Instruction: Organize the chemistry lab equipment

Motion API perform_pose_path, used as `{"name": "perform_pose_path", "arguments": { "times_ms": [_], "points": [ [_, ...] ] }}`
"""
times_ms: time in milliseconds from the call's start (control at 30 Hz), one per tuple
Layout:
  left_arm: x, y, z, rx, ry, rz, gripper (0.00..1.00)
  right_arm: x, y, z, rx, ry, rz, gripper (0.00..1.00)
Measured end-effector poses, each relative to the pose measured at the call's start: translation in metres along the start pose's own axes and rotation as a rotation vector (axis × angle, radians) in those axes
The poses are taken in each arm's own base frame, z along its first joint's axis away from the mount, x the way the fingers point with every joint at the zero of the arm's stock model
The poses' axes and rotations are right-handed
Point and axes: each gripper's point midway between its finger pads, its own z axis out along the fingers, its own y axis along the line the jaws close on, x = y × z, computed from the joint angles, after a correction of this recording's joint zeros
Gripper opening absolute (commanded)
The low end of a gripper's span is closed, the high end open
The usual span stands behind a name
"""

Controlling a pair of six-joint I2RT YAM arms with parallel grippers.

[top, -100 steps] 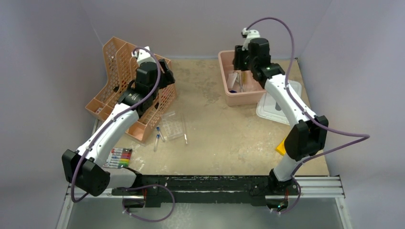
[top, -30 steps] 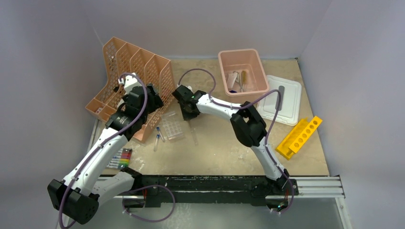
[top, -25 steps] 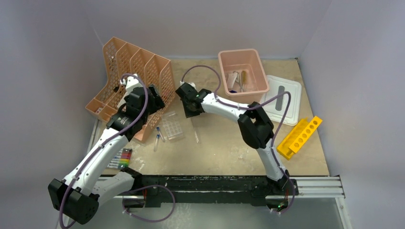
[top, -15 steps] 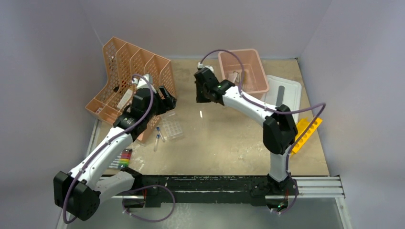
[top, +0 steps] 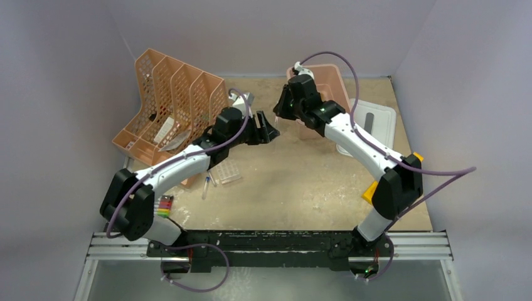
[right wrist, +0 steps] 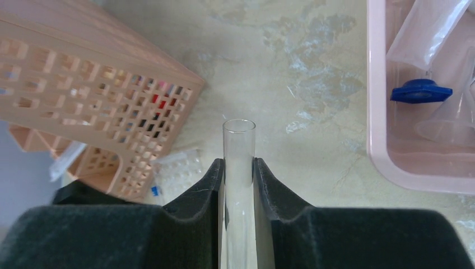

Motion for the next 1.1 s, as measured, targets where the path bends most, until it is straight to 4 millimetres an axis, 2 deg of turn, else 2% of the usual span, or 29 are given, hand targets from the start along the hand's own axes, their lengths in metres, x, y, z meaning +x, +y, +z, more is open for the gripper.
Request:
{"name": "perform_pose_path", "arguments": {
  "times_ms": [100,200,467,533,600,667,800,867,967,1100],
  "points": [
    [-0.005,-0.012,0.013,0.047,-0.001,0.004,0.52,-0.017,0.003,-0.015,-0.026,-0.052,0.035,0.15],
    [-0.007,-0.020,0.017,0.090,-0.004,-0.004,0.40,-0.028,0.003,-0.025,-0.041,-0.086,0.058,0.15],
    [-0.008,-0.037,0.023,0.182,0.009,0.009,0.14,-0.035,-0.005,-0.025,-0.038,-0.095,0.091,0.17],
    [-0.008,-0.041,0.023,0.202,0.014,0.023,0.06,-0.036,-0.006,-0.025,-0.041,-0.091,0.095,0.24],
    [-0.007,-0.041,0.022,0.211,0.018,0.043,0.01,-0.036,-0.008,-0.025,-0.054,-0.080,0.100,0.40],
    [-0.006,-0.041,0.022,0.217,0.025,0.073,0.00,-0.036,-0.009,-0.025,-0.077,-0.058,0.112,0.55],
    [-0.007,-0.045,0.020,0.234,0.046,0.160,0.00,-0.037,-0.021,-0.027,-0.111,-0.003,0.135,0.68],
    [-0.013,-0.051,0.018,0.253,0.042,0.207,0.00,-0.037,-0.029,-0.030,-0.128,0.033,0.155,0.70],
    [-0.018,-0.058,0.015,0.277,0.048,0.277,0.00,-0.040,-0.033,-0.039,-0.175,0.074,0.179,0.69],
    [-0.024,-0.066,0.012,0.301,0.060,0.361,0.00,-0.049,-0.031,-0.050,-0.218,0.100,0.204,0.64]
  ]
}}
